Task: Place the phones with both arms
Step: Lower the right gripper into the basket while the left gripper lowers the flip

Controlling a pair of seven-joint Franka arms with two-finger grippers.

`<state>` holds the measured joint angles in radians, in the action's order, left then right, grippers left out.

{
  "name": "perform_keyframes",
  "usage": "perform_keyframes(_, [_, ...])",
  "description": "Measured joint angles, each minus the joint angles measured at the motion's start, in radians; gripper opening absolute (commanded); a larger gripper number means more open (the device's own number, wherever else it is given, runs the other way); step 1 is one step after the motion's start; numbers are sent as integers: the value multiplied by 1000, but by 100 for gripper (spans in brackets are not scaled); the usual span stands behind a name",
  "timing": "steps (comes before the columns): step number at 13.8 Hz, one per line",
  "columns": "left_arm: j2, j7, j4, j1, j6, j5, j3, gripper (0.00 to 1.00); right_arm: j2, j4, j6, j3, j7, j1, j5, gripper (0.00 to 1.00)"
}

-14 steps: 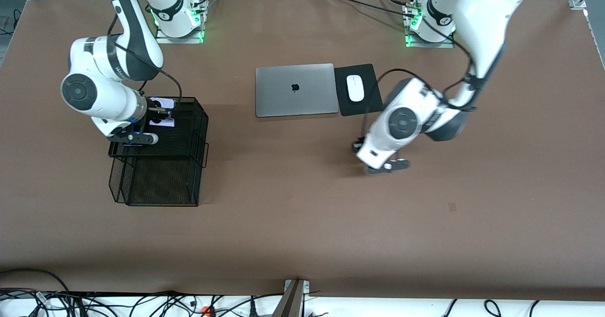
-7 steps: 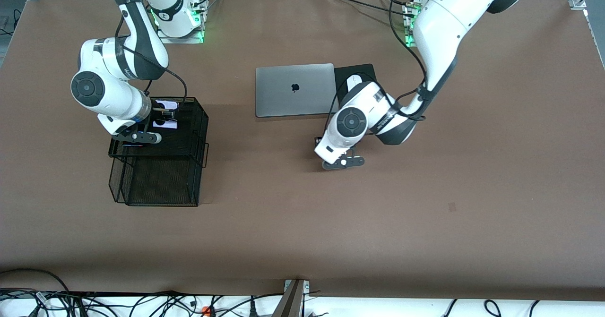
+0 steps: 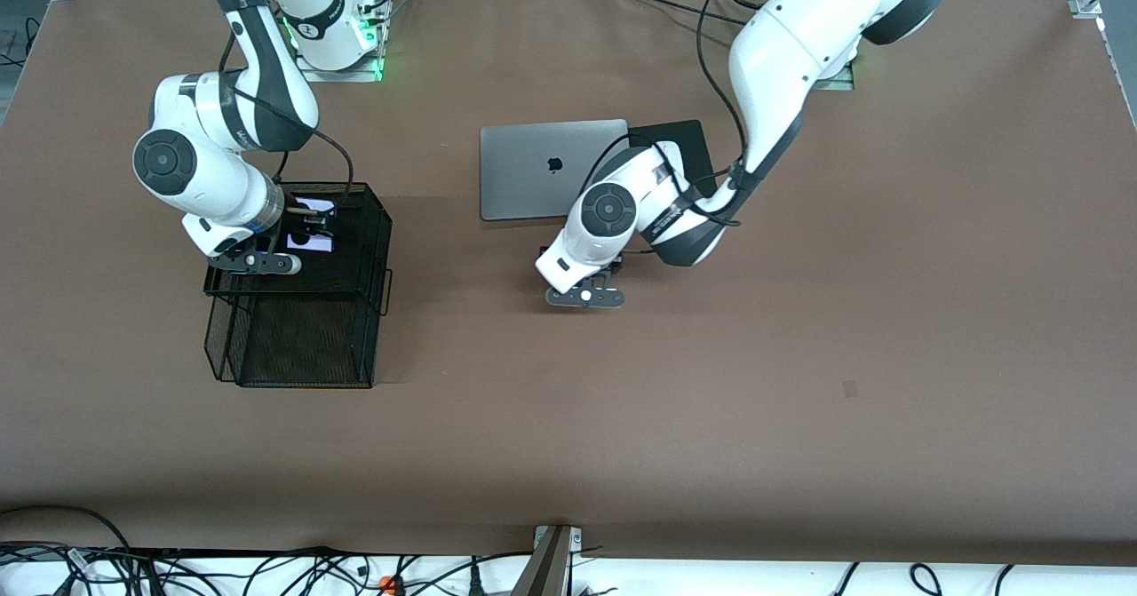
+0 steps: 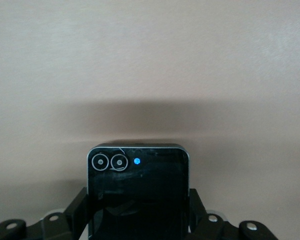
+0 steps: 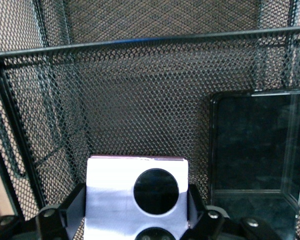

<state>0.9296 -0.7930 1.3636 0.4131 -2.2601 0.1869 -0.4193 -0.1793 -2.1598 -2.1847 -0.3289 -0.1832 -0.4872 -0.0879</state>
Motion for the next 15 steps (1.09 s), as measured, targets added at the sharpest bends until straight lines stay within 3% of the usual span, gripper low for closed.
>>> perform_keyframes(3, [35, 2, -49, 39, -17, 0, 54, 0, -5, 0, -20, -1, -2, 0, -27, 24])
perform_keyframes(5, [42, 6, -66, 43, -17, 0, 71, 0, -5, 0, -22, -1, -2, 0, -33, 67])
perform_keyframes(7, [44, 10, -81, 43, -17, 0, 88, 0, -6, 0, -25, -1, -4, 0, -33, 98])
perform_keyframes(11, [66, 12, -112, 46, -20, 0, 112, 0, -11, 3, -30, -1, -7, 0, -34, 100])
perform_keyframes(12, [73, 10, -113, 51, -32, 0, 113, 10, -12, 4, -32, -1, -7, 0, -35, 100])
perform_keyframes(14, [77, -8, -118, 73, -40, 0, 136, 100, -12, 18, -35, -1, -7, 0, -35, 100])
perform_keyframes(15, [76, -19, -121, 87, -40, 0, 150, 100, -12, 34, -32, -2, -7, 1, -35, 100])
